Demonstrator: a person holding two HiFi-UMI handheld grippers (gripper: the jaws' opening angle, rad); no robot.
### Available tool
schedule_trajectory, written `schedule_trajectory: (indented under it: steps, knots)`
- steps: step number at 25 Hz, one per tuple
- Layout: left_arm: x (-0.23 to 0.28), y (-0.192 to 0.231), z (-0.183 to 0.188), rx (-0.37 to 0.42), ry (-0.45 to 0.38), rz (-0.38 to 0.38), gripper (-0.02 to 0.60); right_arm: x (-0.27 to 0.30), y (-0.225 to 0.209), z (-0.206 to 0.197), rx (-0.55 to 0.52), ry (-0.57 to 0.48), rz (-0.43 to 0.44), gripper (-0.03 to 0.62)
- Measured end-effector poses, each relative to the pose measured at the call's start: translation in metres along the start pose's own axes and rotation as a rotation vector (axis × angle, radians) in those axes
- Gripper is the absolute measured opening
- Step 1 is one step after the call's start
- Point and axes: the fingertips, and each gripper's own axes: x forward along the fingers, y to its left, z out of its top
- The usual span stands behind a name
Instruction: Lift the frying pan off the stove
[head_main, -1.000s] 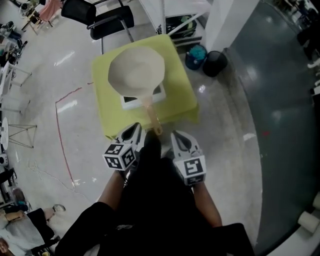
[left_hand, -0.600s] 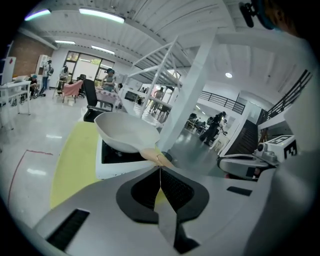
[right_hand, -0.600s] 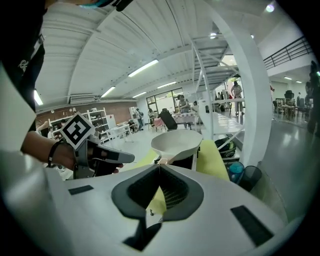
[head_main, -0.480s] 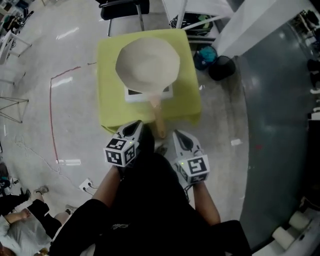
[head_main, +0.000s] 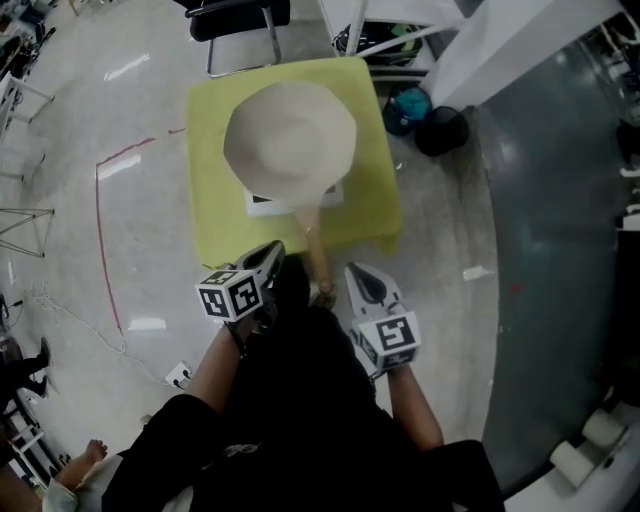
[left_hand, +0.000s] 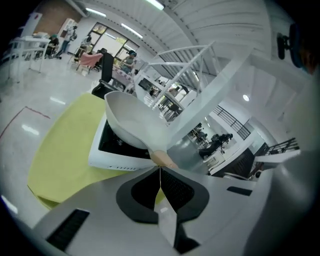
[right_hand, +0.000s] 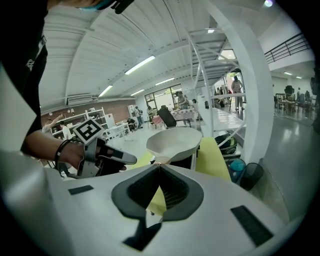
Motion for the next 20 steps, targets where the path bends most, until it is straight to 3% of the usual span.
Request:
schedule_trajectory:
  steps: [6,8,11,20]
  knots:
    - [0.019,-0.005,0.014,-0.208,-0.017,-0.131,0.059,0.011,-0.013,0.009,0.014,0.019,-0.009,0.015]
    - [0.028,-0.005,0.016,-0.247,-0.007,-0.158,0.163,0.014,-0.017,0.011,0.022,0.013,-0.011,0.015]
    - [0.041,-0.008,0.014,-0.309,0.024,-0.212,0.229,0.018,-0.024,0.014,0.024,0.005,-0.009,0.015]
    - [0.066,-0.004,0.011,-0.56,0.013,-0.278,0.285,0.019,-0.037,0.018,-0.012,0.014,-0.014,0.015]
